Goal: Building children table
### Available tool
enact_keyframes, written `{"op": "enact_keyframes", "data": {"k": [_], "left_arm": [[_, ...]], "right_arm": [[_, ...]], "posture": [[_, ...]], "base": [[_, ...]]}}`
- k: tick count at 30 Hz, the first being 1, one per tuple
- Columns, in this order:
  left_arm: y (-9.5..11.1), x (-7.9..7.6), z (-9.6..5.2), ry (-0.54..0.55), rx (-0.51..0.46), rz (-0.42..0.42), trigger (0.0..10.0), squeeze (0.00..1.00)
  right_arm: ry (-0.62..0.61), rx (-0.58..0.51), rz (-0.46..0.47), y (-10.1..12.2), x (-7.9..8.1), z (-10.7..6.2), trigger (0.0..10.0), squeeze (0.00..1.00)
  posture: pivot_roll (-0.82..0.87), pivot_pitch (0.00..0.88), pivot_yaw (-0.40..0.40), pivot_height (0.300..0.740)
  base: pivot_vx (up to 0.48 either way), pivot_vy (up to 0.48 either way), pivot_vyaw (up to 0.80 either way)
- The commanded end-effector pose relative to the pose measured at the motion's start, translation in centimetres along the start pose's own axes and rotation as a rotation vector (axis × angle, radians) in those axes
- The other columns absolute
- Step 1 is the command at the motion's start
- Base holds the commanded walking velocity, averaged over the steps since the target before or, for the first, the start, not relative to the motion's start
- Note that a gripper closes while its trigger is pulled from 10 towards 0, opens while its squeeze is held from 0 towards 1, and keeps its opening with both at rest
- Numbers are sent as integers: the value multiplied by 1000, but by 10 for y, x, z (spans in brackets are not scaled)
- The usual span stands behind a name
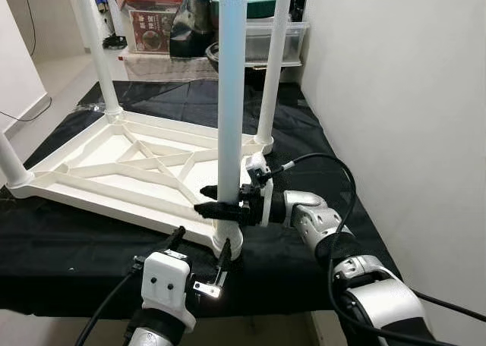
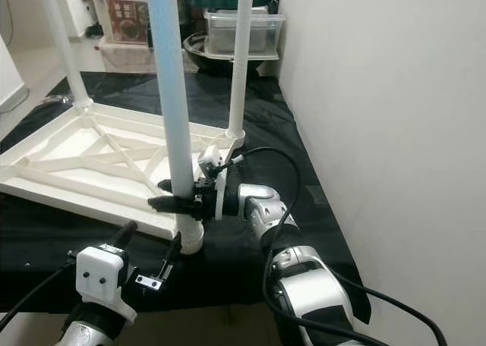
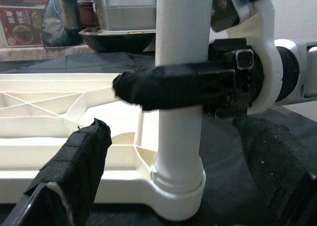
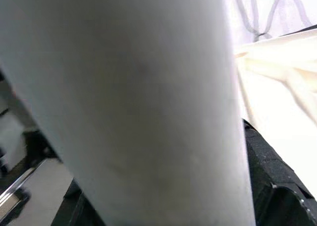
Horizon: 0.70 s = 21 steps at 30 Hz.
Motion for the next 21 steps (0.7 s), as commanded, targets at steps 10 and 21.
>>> {"op": "enact_keyframes", "data": {"k": [10, 21], "left_arm": [[-5, 1, -1, 5, 23, -4, 10000, 0], [-6, 0, -1, 6, 25, -2, 10000, 0]], "right_arm": [[-175, 2, -34, -5, -4, 29, 0, 0], [-1595, -43, 134, -17, -57, -63, 0, 0]], "posture": [[67, 0, -55, 740], [60, 0, -53, 740]], "base": [[0, 0, 0], [0, 0, 0]]}}
Point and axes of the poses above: a point about 5 cm out from each wrist's last joint towards the gripper, its own z axis pointing out of the wrist towards the gripper, its own y axis along the axis of the wrist's last joint, x = y × z, the point moved 1 cm from there along z, pointing out of the wrist towards the gripper, and after that the axes turned 6 degrees about -z, right-handed, at the moved point
